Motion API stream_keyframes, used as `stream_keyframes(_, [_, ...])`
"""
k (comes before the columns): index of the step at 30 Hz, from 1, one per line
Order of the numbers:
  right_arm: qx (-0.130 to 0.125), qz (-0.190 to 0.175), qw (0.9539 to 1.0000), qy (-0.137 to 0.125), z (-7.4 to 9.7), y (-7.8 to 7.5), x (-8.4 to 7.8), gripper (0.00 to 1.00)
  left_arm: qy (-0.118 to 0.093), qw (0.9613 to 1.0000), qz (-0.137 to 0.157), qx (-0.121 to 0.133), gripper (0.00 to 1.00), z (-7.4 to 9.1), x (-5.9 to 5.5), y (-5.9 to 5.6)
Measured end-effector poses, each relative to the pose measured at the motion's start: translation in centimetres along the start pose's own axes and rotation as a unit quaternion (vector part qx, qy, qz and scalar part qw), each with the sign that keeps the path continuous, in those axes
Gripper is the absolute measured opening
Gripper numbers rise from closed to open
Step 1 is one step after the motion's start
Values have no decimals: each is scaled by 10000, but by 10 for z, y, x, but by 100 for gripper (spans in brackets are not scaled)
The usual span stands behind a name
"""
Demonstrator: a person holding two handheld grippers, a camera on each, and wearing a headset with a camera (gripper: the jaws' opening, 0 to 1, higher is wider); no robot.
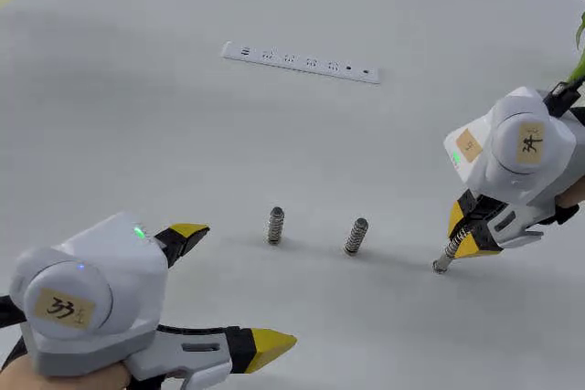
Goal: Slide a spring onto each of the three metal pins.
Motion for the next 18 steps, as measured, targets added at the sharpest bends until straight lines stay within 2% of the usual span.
stream_keyframes(18, [150,-71,9999,-9,-17,-1,-5,8,38,10000,24,-43,88,-2,-2,-2])
Point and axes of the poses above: the centre of the closed fingertips' face, and the gripper's own axes: z roughly backward along the fingers, y roughly to its left, x roughly out of its top, the point moved 2 cm from there along z, roughly backward along the fingers, and after that the axes turned 9 degrees about z, right-handed, at the moved point
